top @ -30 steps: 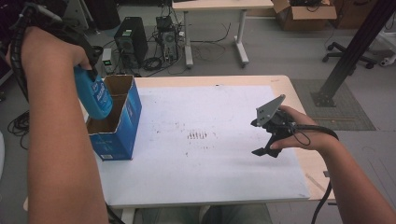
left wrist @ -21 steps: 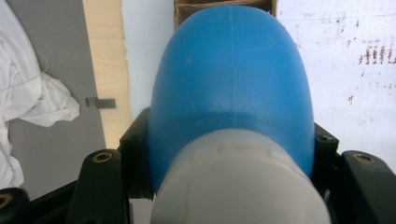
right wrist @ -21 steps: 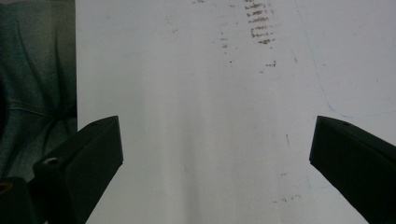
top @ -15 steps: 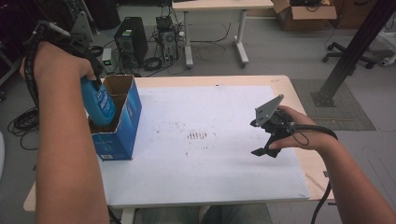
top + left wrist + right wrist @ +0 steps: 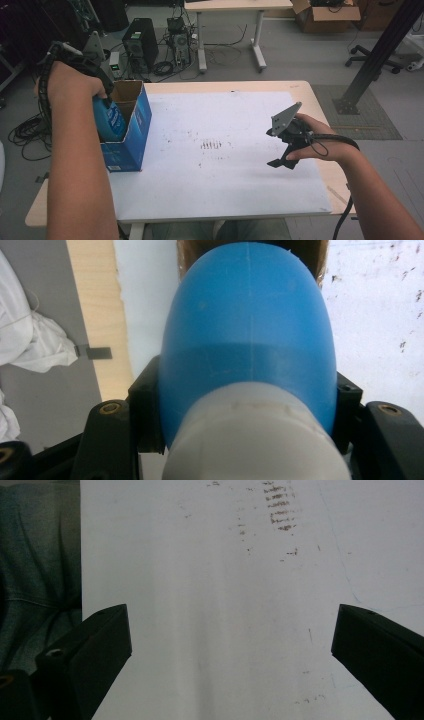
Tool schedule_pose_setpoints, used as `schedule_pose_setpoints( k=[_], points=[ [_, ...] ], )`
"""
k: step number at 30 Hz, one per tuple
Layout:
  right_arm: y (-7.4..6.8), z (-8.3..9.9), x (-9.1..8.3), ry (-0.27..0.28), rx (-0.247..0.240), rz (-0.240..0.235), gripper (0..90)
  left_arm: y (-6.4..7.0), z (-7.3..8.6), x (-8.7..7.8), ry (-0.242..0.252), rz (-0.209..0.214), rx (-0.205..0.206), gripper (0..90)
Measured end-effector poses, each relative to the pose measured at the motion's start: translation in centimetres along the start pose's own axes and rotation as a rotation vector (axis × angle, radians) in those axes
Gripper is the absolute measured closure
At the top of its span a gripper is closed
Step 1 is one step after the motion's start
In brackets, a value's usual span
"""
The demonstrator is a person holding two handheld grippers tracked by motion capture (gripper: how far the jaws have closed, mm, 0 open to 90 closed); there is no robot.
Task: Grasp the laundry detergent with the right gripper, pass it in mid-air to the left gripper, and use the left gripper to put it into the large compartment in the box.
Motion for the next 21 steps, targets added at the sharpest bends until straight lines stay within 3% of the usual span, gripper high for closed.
schedule_pose_setpoints(
  k=[21],
  points=[
    [-0.3,0.1,0.2,0.005,0.004,-0.002,2.9,1.2,-1.6,4.5,-0.031,0.007,0.016,38.3]
  ],
)
Point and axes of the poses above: each handheld gripper's, and its own axes: x roughly forward along the jaws, z roughly out of its underside, y roughly to its right, the point moved 7 cm from there along x, roughly forward along the jaws, and after that the axes turned 14 degrees about -y, right-handed, at the moved point
